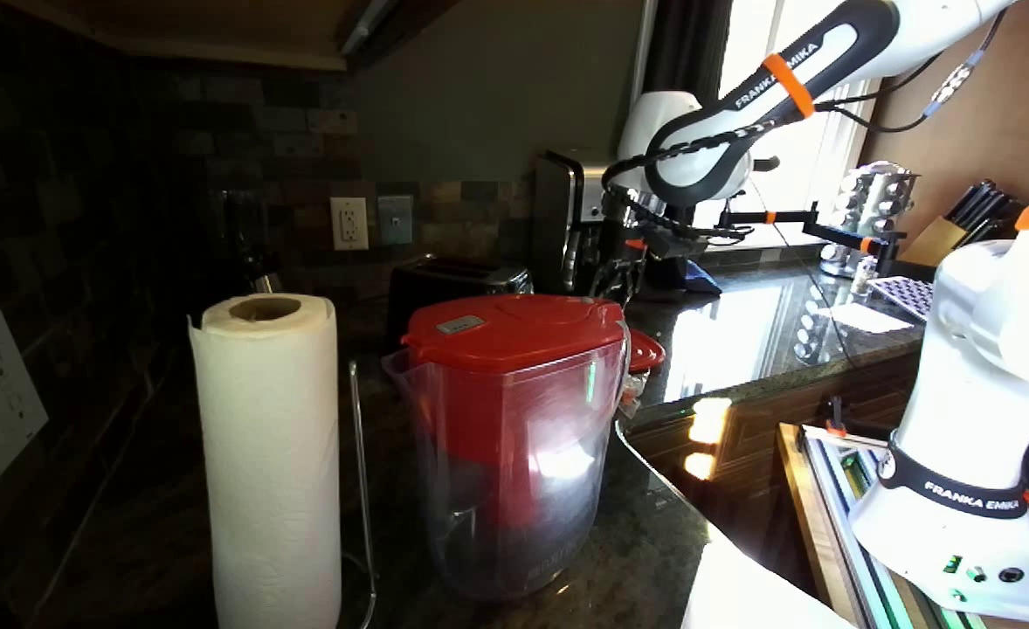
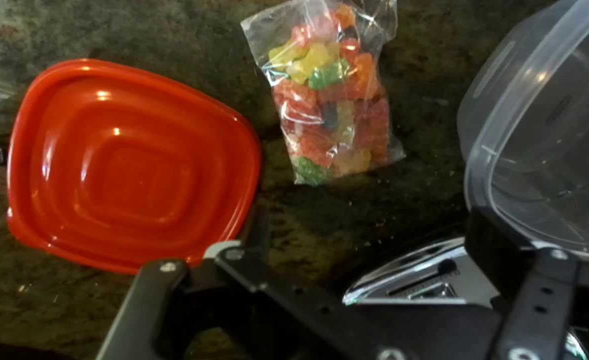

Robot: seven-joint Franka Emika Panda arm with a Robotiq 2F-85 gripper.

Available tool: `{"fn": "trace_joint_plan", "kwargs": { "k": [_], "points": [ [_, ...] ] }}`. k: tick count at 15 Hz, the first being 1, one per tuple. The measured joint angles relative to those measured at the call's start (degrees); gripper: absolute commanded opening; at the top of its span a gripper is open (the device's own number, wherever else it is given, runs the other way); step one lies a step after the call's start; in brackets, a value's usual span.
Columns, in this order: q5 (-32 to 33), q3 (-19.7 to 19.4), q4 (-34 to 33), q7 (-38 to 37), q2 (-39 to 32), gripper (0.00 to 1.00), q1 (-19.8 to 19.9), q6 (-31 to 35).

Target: Take the red lid off the tupperware then remove the object in it and place it on the counter top

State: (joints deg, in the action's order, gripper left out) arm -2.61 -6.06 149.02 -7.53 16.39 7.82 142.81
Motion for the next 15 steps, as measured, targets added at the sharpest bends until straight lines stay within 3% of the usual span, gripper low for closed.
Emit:
{"fn": "trace_joint_plan", "kwargs": {
  "k": [12,15],
  "points": [
    [2.30,1.12,4.32,-1.10,16.10,1.00,3.15,-0.27],
    [2.30,1.13,4.31,-1.10,16.67,1.00,3.20,-0.29]
  ]
}}
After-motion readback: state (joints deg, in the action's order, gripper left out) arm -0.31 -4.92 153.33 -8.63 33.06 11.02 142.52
